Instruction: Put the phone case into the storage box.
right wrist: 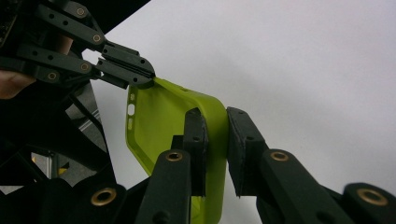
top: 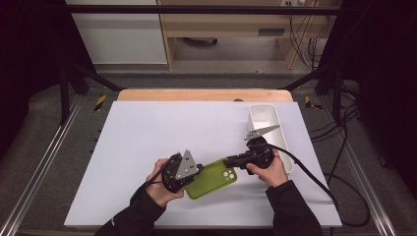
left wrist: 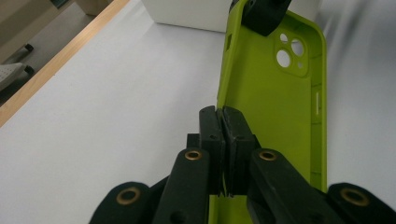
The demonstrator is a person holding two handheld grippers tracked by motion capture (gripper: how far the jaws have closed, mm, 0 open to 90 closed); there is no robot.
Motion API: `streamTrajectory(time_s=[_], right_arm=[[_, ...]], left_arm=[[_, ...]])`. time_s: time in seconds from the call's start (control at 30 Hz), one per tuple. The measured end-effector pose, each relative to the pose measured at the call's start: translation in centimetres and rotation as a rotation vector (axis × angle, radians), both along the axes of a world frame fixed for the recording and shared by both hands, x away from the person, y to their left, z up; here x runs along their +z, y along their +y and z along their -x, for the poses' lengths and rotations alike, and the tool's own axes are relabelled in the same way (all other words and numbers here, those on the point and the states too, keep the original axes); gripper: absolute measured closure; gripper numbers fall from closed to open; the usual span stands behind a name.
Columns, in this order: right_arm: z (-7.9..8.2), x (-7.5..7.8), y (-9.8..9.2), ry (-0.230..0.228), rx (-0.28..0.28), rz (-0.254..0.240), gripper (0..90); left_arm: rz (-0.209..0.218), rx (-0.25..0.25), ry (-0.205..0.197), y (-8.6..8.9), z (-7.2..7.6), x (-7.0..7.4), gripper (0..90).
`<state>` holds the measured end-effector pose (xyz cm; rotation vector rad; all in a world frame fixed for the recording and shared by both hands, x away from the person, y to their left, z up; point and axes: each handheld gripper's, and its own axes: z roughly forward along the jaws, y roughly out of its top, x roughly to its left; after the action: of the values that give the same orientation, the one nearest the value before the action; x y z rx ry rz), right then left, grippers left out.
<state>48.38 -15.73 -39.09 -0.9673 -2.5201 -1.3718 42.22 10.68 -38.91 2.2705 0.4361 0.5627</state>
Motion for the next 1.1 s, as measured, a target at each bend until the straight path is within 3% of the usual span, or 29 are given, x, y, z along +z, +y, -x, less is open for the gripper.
streamTrajectory(time_s=[0.53, 0.63, 0.8, 1.1], right_arm=[[0.3, 0.2, 0.0, -0.041, -0.008, 0.005, 79.4], [0.3, 0.3, -0.1, -0.047, -0.012, -0.005, 79.5], [0.3, 0.6, -0.4, -0.081, -0.034, 0.0, 79.4], [0.4, 1.3, -1.1, -0.168, -0.066, 0.022, 79.3]], left_arm=[[0.026, -0.014, 0.034, 0.0, -0.3, -0.2, 85.1], [0.04, -0.01, 0.036, 0.1, -0.3, -0.2, 80.0], [0.114, 0.005, 0.051, 0.7, -0.6, 0.3, 70.4], [0.268, 0.083, 0.064, 3.1, -1.4, 0.9, 37.5]])
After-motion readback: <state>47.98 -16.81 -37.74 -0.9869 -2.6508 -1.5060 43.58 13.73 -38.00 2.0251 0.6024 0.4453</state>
